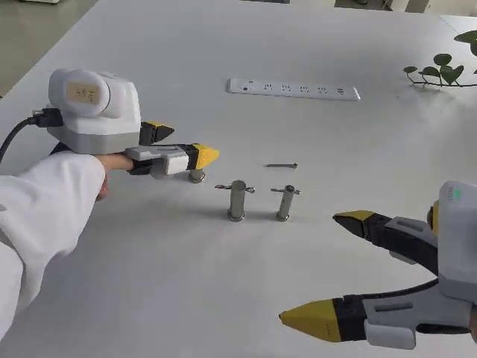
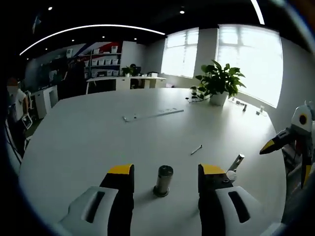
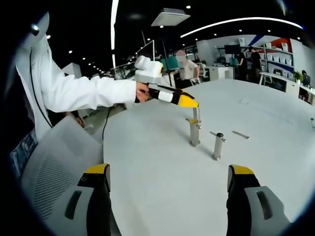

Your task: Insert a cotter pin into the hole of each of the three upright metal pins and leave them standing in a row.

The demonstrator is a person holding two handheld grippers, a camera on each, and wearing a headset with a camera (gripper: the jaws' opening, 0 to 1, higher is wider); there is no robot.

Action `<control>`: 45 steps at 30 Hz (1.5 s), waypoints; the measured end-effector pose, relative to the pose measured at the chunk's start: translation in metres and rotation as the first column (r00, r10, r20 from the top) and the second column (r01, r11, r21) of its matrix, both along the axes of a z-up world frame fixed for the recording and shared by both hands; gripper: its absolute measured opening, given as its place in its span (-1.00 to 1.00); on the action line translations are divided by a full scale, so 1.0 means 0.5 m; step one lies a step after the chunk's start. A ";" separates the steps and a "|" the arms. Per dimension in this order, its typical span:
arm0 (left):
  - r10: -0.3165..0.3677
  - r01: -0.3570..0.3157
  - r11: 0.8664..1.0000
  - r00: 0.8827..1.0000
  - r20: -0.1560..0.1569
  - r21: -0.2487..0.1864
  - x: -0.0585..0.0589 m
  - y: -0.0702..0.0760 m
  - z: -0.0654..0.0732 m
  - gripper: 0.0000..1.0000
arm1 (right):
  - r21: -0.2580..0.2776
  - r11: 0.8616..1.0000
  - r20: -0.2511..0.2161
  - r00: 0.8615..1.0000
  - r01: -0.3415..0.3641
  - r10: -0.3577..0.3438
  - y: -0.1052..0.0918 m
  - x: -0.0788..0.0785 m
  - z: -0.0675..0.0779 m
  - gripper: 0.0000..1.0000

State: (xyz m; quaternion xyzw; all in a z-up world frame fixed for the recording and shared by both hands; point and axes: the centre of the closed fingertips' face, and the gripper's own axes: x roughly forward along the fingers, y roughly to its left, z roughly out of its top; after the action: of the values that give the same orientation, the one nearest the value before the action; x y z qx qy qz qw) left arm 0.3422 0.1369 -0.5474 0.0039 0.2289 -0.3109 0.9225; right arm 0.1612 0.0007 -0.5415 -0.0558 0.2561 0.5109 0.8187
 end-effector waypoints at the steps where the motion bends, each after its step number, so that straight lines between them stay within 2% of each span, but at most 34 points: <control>1: 0.000 0.000 1.000 1.000 -0.008 -0.003 0.001 -0.002 -0.006 -0.09 | 0.001 1.000 -0.002 1.000 0.004 -0.004 -0.001 0.000 0.000 0.95; 5: -0.002 0.002 1.000 1.000 -0.023 0.011 0.002 -0.007 -0.021 -0.16 | 0.006 1.000 -0.008 1.000 0.015 -0.015 -0.004 0.002 -0.003 0.95; 8: -0.008 0.008 1.000 1.000 -0.023 0.014 0.004 -0.012 -0.026 -0.31 | 0.007 1.000 -0.009 1.000 0.017 -0.017 -0.004 0.002 -0.003 0.94; 10: 0.002 -0.001 0.999 1.000 -0.027 0.036 0.007 -0.011 -0.035 -0.41 | 0.011 1.000 -0.008 1.000 0.018 -0.018 -0.004 0.003 -0.002 0.92; 12: -0.002 0.005 0.998 0.999 -0.039 0.060 0.004 -0.014 -0.047 -0.42 | 0.020 1.000 -0.012 1.000 0.022 -0.021 -0.003 0.004 0.000 0.91; 18: -0.018 0.022 0.994 0.999 -0.035 0.107 0.002 -0.017 -0.059 -0.51 | 0.020 1.000 -0.014 1.000 0.021 -0.020 0.001 0.004 0.000 0.91; 23: -0.002 0.006 0.994 0.999 -0.039 0.105 0.009 -0.011 -0.058 -0.71 | 0.024 0.999 -0.019 0.999 0.032 -0.032 0.000 0.007 -0.004 0.89; 24: 0.016 -0.012 0.996 0.999 -0.045 0.094 0.012 -0.009 -0.057 -0.74 | 0.029 0.999 -0.027 0.999 0.033 -0.033 0.000 0.006 -0.006 0.88; 32: -0.005 0.007 0.993 1.000 -0.023 0.117 0.009 -0.009 -0.056 -0.77 | 0.025 0.999 -0.041 0.999 0.027 -0.026 0.005 -0.002 -0.013 0.86; 35: -0.023 0.022 0.986 1.000 0.003 0.166 0.010 -0.004 -0.055 -0.78 | 0.023 0.999 -0.039 0.999 0.027 -0.027 0.004 -0.001 -0.011 0.86; 39: 0.044 -0.041 0.986 0.999 -0.016 0.163 0.012 0.012 -0.055 -0.78 | 0.023 0.999 -0.034 0.999 0.034 -0.033 0.003 0.000 -0.007 0.86; 42: 0.035 -0.035 0.977 0.999 0.004 0.209 0.004 0.027 -0.049 -0.79 | 0.029 0.999 -0.030 0.999 0.042 -0.041 0.003 0.000 -0.004 0.86; 44: 0.036 -0.036 0.980 0.999 0.001 0.196 0.000 0.034 -0.039 -0.79 | 0.031 0.998 -0.027 0.999 0.046 -0.045 0.003 0.000 -0.003 0.86; 45: 0.029 -0.028 0.984 1.000 0.000 0.175 -0.006 0.037 -0.027 -0.79 | 0.031 0.998 -0.027 0.999 0.048 -0.047 0.003 0.001 -0.004 0.86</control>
State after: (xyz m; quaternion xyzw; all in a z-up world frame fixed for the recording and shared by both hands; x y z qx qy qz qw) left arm 0.3394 0.1555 -0.5611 0.0811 0.2566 -0.2763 0.9226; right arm 0.1616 0.0021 -0.5434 -0.0301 0.2598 0.4958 0.8281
